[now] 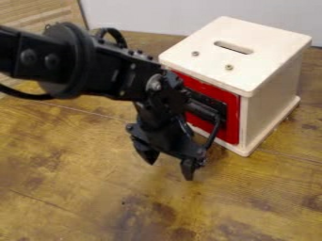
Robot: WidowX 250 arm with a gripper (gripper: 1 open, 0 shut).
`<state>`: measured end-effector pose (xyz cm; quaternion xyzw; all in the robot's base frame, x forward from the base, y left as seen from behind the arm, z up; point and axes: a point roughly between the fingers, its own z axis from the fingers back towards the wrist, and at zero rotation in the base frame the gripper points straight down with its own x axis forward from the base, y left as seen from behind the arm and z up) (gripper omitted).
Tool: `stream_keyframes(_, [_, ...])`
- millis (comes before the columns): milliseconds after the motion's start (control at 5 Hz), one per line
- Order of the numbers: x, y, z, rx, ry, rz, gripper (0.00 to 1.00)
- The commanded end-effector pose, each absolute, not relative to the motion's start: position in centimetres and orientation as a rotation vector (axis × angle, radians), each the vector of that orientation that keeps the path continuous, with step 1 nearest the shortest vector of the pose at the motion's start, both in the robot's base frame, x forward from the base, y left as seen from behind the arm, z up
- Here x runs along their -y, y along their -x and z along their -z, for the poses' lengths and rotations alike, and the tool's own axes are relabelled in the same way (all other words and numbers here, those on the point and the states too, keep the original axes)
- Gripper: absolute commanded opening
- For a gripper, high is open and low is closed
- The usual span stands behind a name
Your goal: Close the drawer
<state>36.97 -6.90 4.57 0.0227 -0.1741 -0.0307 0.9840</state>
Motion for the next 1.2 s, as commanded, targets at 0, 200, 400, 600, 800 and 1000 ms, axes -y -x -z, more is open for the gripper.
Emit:
stream_keyframes(0, [6.2, -37.7, -7.6, 0.449, -0.04, 0.041, 1.0])
stream_keyframes(200, [5.9, -37.7, -7.6, 0.45, -0.048, 0.039, 1.0])
stream_keyframes(400, [5.6, -37.8, -7.7, 0.453, -0.057, 0.036, 1.0])
stream_keyframes(600, [5.2, -37.8, -7.8, 0.455, -0.067, 0.03, 1.0])
stream_keyframes(800, [4.9, -37.8, -7.9, 0.457, -0.077, 0.025, 1.0])
stream_keyframes(1000, [4.7, -37.7, -8.0, 0.457, -0.085, 0.018, 1.0])
